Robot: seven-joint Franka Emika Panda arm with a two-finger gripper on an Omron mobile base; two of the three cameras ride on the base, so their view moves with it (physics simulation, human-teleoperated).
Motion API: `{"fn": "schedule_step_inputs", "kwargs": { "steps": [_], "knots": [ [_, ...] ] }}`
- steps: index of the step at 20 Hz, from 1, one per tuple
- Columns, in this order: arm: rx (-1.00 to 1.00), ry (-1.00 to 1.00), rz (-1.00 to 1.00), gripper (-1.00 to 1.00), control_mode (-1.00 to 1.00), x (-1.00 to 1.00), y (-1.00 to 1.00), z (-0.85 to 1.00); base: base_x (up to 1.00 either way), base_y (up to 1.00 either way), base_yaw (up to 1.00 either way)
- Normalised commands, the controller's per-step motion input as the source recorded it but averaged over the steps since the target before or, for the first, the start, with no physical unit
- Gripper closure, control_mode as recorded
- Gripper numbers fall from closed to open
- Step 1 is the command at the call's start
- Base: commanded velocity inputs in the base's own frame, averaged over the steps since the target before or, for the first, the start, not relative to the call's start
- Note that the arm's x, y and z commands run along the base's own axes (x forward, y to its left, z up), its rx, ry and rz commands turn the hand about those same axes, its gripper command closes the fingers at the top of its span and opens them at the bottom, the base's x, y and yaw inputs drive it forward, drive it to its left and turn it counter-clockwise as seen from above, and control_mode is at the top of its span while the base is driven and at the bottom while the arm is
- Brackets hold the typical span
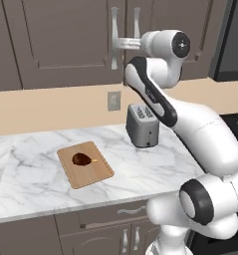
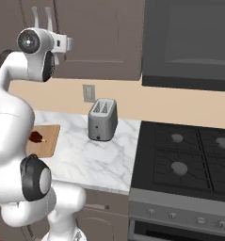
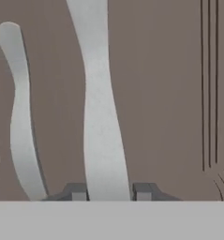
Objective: Open the cabinet, retrieve the rolling pin, and place it next to the meat on the cutting board to prepare for tenderizing.
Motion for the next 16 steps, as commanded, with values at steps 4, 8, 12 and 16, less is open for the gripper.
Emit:
{"fn": "schedule_step_inputs", "kwargs": {
  "steps": [4,8,12,16],
  "knots": [
    [0.00,0.00,0.05,1.00,-1.00,-0.70,-0.30,-0.03,0.00,0.00,0.00],
    [0.01,0.00,0.00,1.00,-1.00,-0.71,-0.48,0.00,0.00,0.00,0.00],
    [0.00,0.01,0.02,1.00,-1.00,-0.59,-0.57,0.00,0.00,0.00,0.00],
    [0.00,0.02,0.07,1.00,-1.00,-0.50,-0.65,0.00,0.00,0.00,0.00]
  ]
}}
